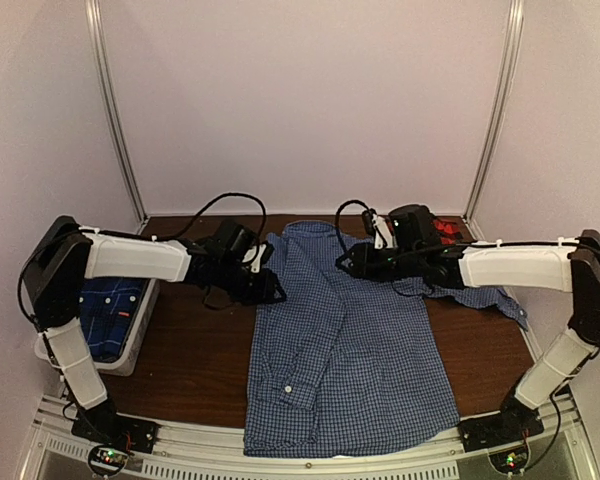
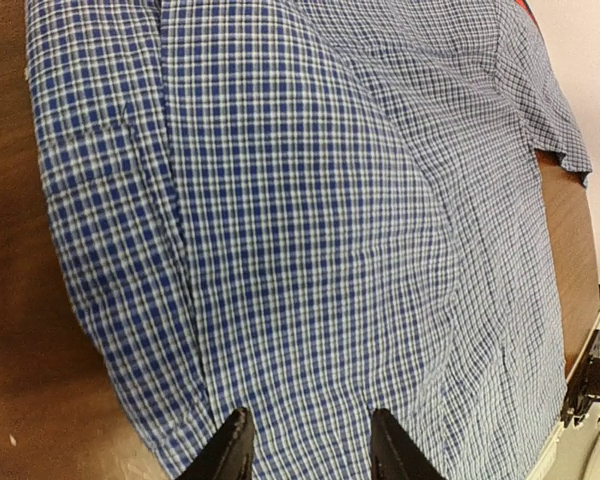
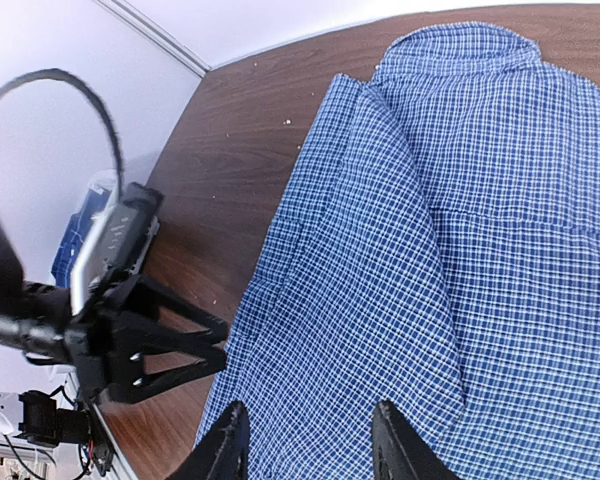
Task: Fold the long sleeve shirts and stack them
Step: Adjust the 1/3-folded shirt at the center of the board.
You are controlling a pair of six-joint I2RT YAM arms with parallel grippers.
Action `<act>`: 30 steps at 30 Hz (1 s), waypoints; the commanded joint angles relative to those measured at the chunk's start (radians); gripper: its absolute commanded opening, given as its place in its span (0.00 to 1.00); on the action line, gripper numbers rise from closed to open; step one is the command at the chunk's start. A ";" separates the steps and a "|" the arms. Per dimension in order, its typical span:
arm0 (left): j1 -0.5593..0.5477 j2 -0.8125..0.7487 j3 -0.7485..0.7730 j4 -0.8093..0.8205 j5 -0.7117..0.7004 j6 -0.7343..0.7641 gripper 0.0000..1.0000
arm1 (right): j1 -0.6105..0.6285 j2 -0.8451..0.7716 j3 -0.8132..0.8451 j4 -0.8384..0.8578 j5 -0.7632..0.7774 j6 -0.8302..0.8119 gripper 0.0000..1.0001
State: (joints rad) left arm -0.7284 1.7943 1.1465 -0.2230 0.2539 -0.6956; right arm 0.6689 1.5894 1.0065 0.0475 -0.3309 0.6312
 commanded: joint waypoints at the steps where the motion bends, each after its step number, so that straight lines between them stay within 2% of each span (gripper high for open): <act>1: 0.035 0.103 0.089 0.164 0.077 0.035 0.41 | -0.019 -0.092 -0.063 -0.081 0.047 -0.018 0.43; 7: 0.085 0.237 0.155 0.215 0.089 0.016 0.40 | -0.029 -0.208 -0.129 -0.125 0.065 -0.020 0.44; 15: 0.150 0.363 0.223 0.180 0.073 0.016 0.39 | -0.047 -0.306 -0.187 -0.173 0.073 -0.031 0.44; 30: 0.267 0.495 0.364 0.028 -0.016 0.045 0.38 | -0.087 -0.323 -0.237 -0.151 0.036 -0.091 0.45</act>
State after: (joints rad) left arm -0.5133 2.2318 1.5005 -0.0849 0.3172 -0.6743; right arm 0.5991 1.2697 0.7921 -0.1223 -0.2813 0.5716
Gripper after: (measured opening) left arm 0.383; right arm 0.452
